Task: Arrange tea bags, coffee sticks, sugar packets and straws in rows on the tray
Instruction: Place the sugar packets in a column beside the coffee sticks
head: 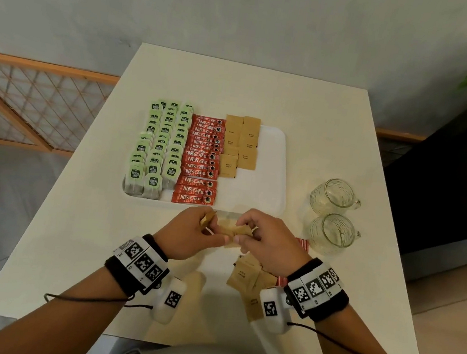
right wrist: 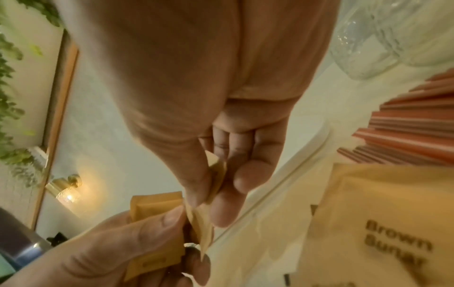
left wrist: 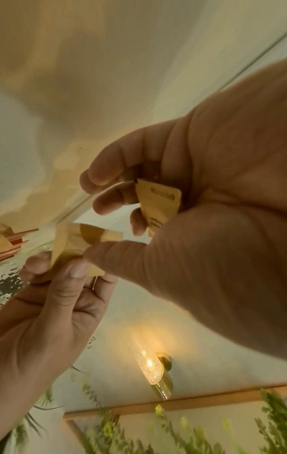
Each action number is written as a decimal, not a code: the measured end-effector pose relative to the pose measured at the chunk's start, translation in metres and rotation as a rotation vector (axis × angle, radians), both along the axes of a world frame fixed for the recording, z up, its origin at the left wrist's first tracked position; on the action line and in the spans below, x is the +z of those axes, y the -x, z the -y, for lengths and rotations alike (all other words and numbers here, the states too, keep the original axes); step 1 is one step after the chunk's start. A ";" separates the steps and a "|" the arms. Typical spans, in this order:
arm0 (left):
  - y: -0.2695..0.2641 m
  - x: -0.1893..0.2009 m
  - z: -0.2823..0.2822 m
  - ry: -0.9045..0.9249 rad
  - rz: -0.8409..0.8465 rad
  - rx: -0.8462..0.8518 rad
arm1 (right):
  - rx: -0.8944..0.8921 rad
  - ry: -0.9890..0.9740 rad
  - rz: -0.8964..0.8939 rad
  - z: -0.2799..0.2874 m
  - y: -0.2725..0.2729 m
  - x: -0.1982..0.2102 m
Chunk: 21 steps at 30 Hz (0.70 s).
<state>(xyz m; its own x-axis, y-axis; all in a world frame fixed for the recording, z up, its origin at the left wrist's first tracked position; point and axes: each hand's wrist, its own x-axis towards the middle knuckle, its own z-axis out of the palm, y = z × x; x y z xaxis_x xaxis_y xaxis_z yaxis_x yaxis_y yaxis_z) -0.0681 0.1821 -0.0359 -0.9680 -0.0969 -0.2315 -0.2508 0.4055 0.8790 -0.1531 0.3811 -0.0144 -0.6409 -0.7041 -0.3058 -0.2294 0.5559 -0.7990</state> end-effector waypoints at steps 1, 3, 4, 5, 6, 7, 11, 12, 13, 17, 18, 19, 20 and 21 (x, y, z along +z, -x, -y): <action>0.000 0.001 0.000 -0.035 0.002 0.010 | -0.022 0.026 0.029 0.001 -0.001 0.000; 0.001 0.001 0.000 -0.117 0.014 0.030 | -0.048 0.079 0.078 0.004 -0.005 0.001; 0.000 0.001 0.000 -0.155 0.013 0.042 | -0.057 0.105 0.096 0.005 -0.007 0.000; 0.000 0.000 0.000 -0.191 0.002 0.056 | -0.063 0.122 0.098 0.006 -0.008 -0.001; 0.000 0.000 0.001 -0.220 -0.010 0.070 | -0.067 0.132 0.087 0.007 -0.009 -0.003; -0.001 -0.001 0.003 -0.238 -0.023 0.086 | -0.072 0.135 0.067 0.008 -0.009 -0.005; 0.004 0.002 0.007 -0.288 -0.065 0.158 | -0.071 0.139 -0.021 0.010 -0.009 -0.010; 0.006 0.004 0.008 -0.301 -0.069 0.175 | -0.058 0.136 -0.031 0.010 -0.009 -0.011; 0.009 0.006 0.008 -0.309 -0.071 0.189 | -0.044 0.130 -0.036 0.010 -0.008 -0.011; 0.013 0.011 0.011 -0.380 -0.091 0.215 | -0.025 0.156 -0.049 0.011 -0.007 -0.013; 0.014 0.012 0.012 -0.387 -0.093 0.219 | -0.046 0.164 -0.040 0.012 -0.006 -0.014; 0.015 0.011 0.012 -0.387 -0.095 0.224 | -0.072 0.175 -0.032 0.013 -0.006 -0.016; 0.015 0.011 0.012 -0.384 -0.095 0.231 | -0.100 0.187 -0.026 0.014 -0.005 -0.019; 0.016 0.011 0.011 -0.376 -0.095 0.237 | -0.126 0.196 -0.019 0.015 -0.004 -0.021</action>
